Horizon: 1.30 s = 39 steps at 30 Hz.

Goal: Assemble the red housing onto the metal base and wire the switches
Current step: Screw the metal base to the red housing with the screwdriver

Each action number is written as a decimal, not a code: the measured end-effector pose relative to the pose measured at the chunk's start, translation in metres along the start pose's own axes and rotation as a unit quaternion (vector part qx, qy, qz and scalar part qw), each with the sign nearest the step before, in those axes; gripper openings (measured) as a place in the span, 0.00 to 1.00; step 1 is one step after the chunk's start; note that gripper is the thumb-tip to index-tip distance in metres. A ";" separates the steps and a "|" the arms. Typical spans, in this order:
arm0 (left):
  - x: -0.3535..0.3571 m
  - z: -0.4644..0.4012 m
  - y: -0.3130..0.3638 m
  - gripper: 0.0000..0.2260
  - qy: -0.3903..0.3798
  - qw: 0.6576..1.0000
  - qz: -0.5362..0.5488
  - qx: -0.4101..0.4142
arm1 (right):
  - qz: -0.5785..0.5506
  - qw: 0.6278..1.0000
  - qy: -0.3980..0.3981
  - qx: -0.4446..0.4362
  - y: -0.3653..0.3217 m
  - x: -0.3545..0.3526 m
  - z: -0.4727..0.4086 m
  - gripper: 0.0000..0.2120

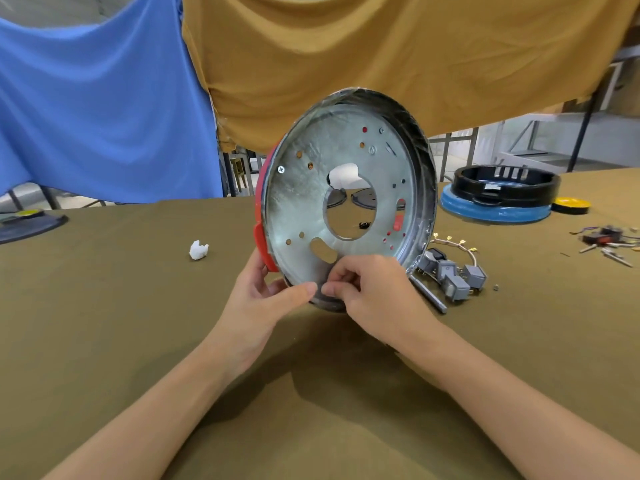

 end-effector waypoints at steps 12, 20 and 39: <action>-0.001 0.001 0.002 0.27 -0.003 0.999 -0.042 0.023 | -0.009 1.000 0.014 0.020 0.000 0.002 0.004 0.05; -0.002 -0.003 -0.003 0.27 0.010 1.000 -0.011 0.006 | -0.025 0.999 0.031 0.030 0.002 0.001 0.001 0.05; -0.002 -0.005 -0.004 0.27 0.000 0.999 0.038 -0.005 | -0.078 0.996 0.024 0.047 -0.003 -0.005 0.000 0.03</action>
Point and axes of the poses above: each hand's wrist, its own z-axis away from the middle knuckle, its own x-axis out of the palm, y = z × x, the point moved 4 cm from there along -z, towards the middle knuckle, and after that the axes turned 6 degrees about y, right-handed, at the moved point
